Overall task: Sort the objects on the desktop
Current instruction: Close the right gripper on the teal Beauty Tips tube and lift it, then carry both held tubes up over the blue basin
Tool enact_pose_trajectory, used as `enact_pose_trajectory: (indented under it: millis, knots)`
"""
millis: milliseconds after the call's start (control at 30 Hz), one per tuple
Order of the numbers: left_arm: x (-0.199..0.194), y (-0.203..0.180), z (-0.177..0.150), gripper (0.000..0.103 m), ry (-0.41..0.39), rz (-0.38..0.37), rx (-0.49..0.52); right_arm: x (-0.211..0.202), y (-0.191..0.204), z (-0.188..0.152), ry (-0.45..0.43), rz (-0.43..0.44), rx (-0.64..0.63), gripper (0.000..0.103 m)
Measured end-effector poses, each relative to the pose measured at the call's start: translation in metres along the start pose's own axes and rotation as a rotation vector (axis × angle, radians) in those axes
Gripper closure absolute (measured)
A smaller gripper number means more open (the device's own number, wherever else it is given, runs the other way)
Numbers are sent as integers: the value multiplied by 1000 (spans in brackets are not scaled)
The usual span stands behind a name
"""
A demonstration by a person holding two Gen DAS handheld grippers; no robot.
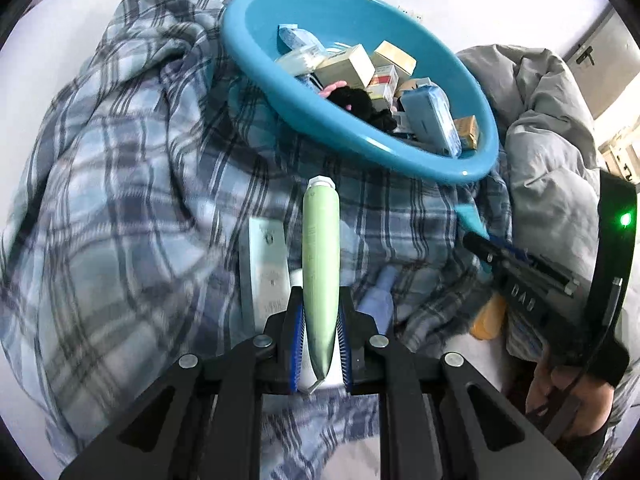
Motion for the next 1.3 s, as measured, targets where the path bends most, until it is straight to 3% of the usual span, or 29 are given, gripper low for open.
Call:
enact_pose_trajectory:
  millis: [167, 400, 533, 767, 1033, 1167, 1300]
  knots:
    - [-12, 2, -16, 87, -26, -18, -24, -17, -3, 5, -45, 6, 0, 83]
    - [-52, -18, -8, 87, -178, -37, 51, -32, -3, 21, -117, 21, 12, 83]
    - [-65, -26, -3, 87, -271, 9, 39, -46, -6, 25, -158, 31, 23, 84]
    - [-72, -43, 6, 87, -322, 22, 72, -66, -5, 37, -212, 41, 23, 83]
    - [-104, -72, 41, 87, -419, 32, 137, -108, 6, 63, -324, 41, -26, 83]
    - [-112, -81, 67, 87, -440, -7, 133, -129, 8, 80, -392, 37, -48, 83]
    - [-128, -96, 88, 87, -523, 15, 158, -148, 6, 96, -443, 18, -69, 83]
Point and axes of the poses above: each gripper's, at about its wrist camera, not at the fingertips, and x roughly the way its jaws point, y to its left, z to its top, the point moved 2 cm from there along x, roughly the way its jaws point, and after that the axes turned 3 degrees about -y, right-handed, at the moved point
